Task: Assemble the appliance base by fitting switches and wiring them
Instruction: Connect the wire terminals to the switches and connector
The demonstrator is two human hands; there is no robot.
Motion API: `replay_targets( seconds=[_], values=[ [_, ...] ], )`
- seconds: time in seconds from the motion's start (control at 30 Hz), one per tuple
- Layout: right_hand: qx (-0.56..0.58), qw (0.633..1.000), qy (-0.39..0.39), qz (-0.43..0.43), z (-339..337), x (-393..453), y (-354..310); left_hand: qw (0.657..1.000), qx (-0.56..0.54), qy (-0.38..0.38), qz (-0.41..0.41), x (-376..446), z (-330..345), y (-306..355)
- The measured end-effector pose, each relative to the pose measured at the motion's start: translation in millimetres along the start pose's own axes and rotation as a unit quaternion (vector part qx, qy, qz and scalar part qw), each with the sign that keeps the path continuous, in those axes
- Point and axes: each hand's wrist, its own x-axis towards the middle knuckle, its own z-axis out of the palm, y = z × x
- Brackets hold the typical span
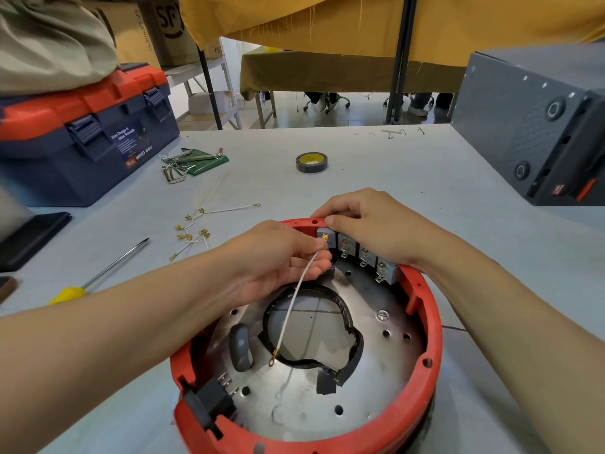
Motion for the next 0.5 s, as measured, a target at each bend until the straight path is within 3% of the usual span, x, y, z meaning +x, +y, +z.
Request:
replay_targets(
  seconds=[0.5],
  values=[
    [-0.007, 1.0, -0.005, -0.001, -0.5, -0.3, -0.2, 0.998, -0.056, 0.003, -0.007, 0.4, 4.7, 0.4]
  ],
)
